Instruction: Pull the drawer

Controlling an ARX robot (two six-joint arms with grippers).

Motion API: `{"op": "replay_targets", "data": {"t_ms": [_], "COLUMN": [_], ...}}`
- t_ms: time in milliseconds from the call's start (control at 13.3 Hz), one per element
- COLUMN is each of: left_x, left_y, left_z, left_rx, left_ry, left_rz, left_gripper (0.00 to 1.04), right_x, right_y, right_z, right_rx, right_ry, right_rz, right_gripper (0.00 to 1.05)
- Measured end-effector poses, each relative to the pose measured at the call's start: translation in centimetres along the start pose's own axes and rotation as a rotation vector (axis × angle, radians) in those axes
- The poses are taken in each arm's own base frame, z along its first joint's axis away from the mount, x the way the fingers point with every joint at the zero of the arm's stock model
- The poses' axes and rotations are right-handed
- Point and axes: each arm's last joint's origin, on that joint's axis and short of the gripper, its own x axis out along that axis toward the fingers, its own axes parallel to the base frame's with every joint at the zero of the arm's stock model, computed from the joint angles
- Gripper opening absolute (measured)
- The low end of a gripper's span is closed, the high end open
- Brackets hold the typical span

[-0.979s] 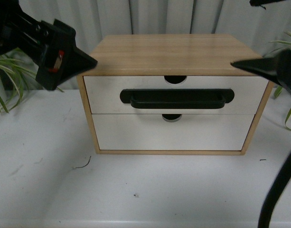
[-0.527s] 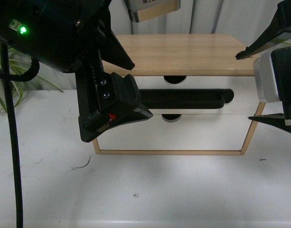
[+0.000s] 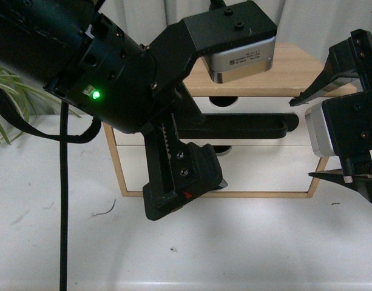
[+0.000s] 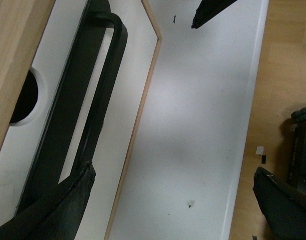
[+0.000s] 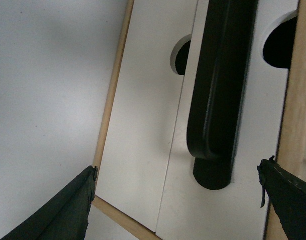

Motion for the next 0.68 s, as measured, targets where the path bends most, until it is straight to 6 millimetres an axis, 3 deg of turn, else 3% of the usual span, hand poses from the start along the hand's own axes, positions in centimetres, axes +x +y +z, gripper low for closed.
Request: {"op": "replay_targets", "data": {"t_ms": [678], "left_x": [2.6], "left_y": [-0.3], "left_z": [0.4], "left_rx": [-0.011], "left_ry": [-0.038], "left_rz": [-0.002], "left_gripper": [0.98], "right_x": [2.2], "right_y": [0.1], "right_z": [0.0], "right_rx": [-0.018], "right_ry": [-0.015], "right_rz": [0.018], "right_gripper": [0.98]}}
